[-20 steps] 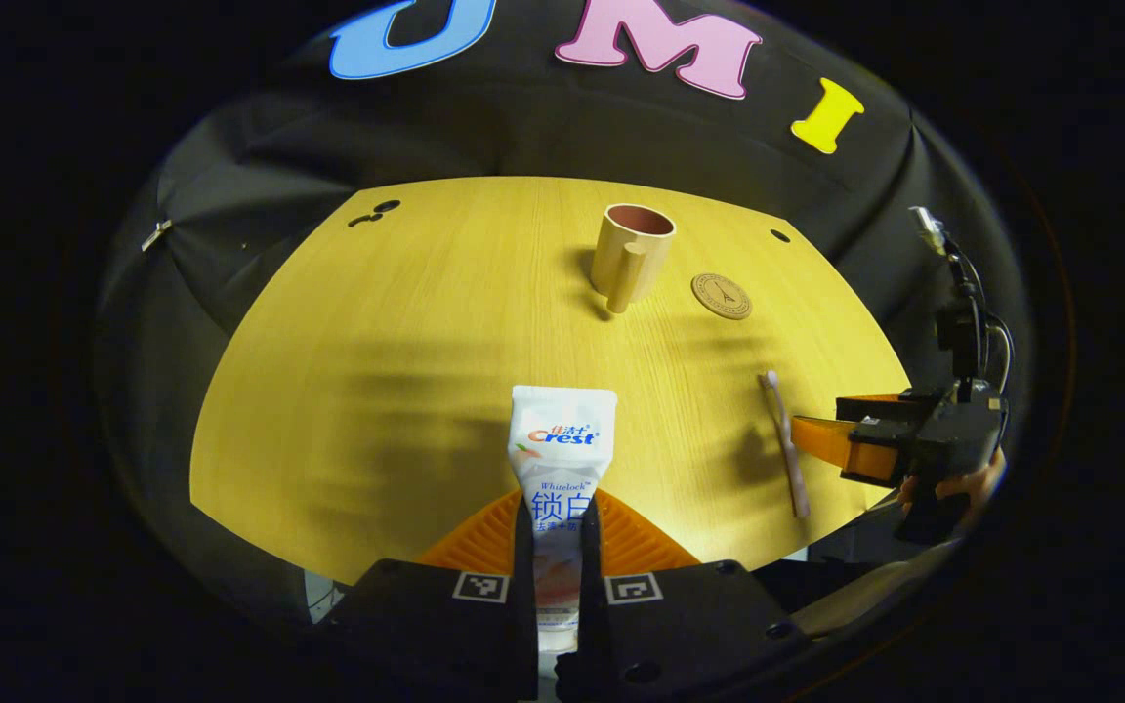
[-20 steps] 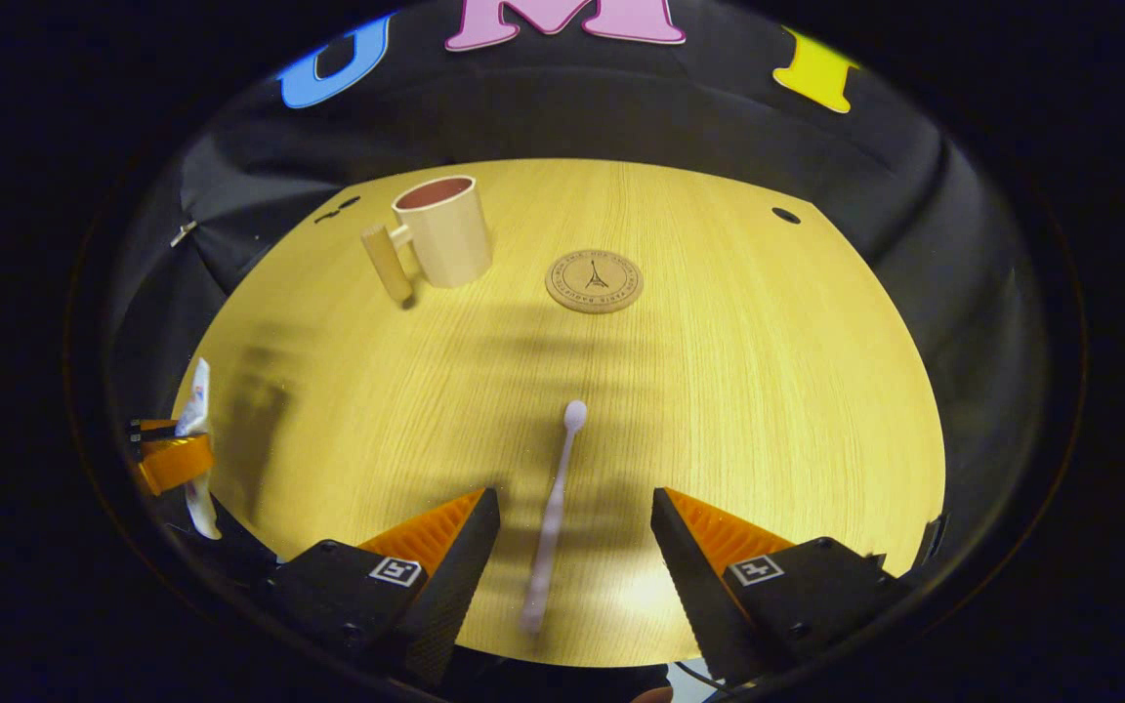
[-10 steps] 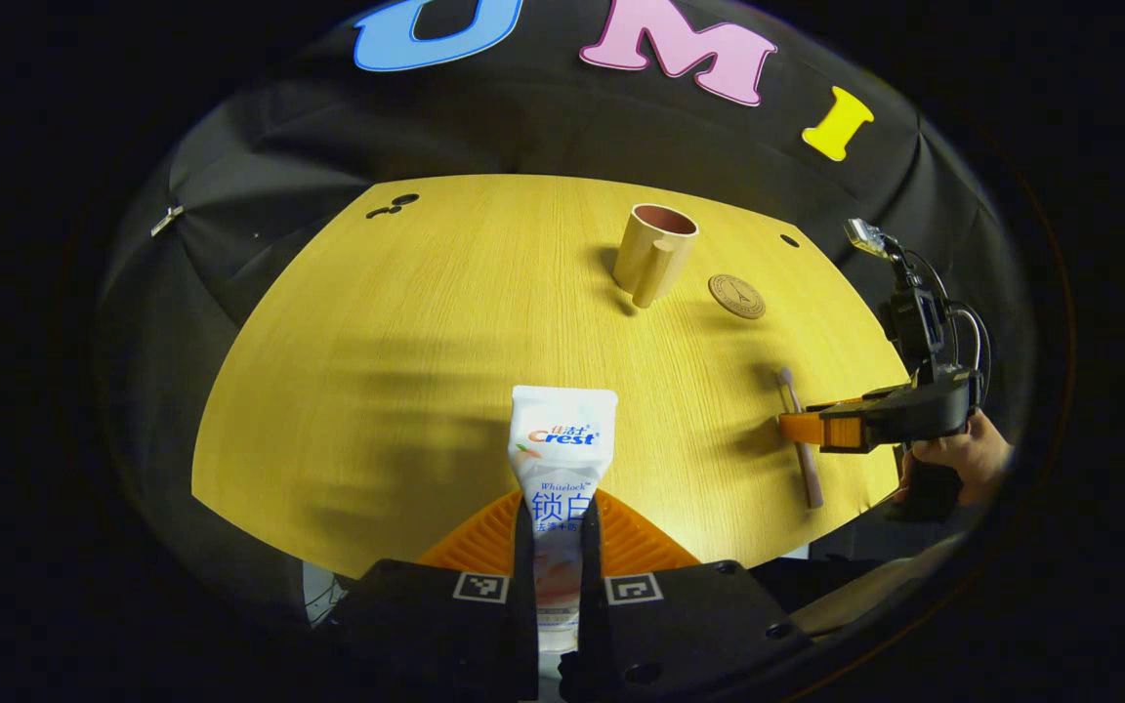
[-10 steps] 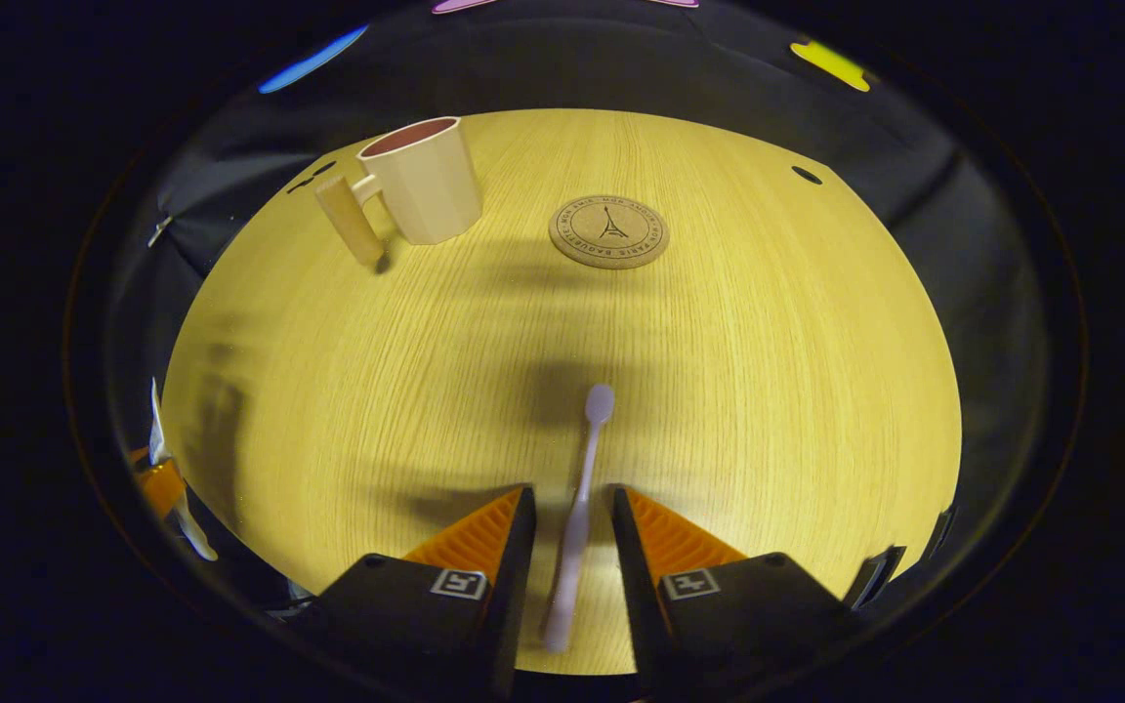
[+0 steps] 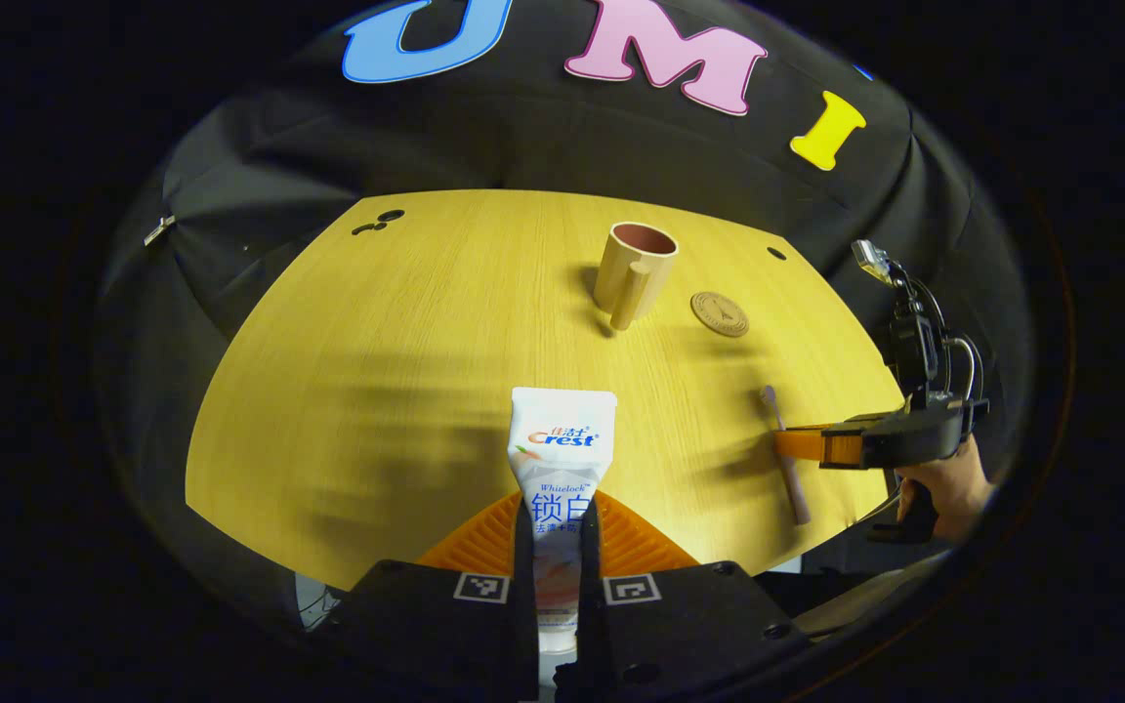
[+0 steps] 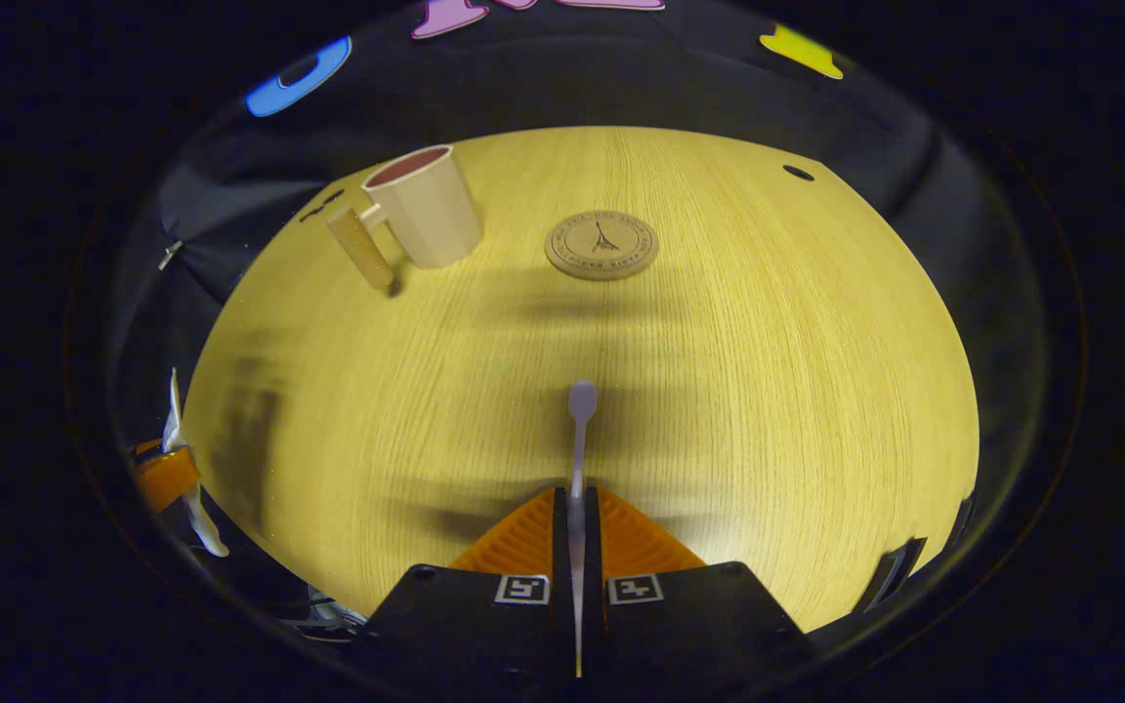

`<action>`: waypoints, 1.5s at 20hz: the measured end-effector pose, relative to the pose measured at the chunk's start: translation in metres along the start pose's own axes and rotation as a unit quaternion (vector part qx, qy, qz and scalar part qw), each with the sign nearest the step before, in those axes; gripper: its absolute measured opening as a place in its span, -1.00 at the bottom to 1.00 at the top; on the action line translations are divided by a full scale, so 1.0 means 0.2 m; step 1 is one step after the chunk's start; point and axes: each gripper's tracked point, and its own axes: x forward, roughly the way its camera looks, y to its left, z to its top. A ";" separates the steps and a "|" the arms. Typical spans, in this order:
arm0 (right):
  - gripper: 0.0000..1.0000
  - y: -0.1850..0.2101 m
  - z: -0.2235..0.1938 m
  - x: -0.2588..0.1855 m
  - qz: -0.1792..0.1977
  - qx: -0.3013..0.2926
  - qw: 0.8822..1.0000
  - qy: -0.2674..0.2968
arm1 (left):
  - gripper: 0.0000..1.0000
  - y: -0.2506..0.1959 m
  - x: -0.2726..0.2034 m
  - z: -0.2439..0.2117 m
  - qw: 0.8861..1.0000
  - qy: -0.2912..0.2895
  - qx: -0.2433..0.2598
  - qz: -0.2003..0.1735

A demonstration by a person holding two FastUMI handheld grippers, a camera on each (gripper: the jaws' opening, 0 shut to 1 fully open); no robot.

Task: Put the toothbrush and toothpaste on the desktop into the cup, then pick up the cup and place it on the coaster on the desktop.

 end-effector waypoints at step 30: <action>-0.87 -0.20 0.43 -0.56 0.096 0.087 0.979 -0.161 | -0.60 -0.45 0.65 1.50 0.953 -0.284 0.003 -0.108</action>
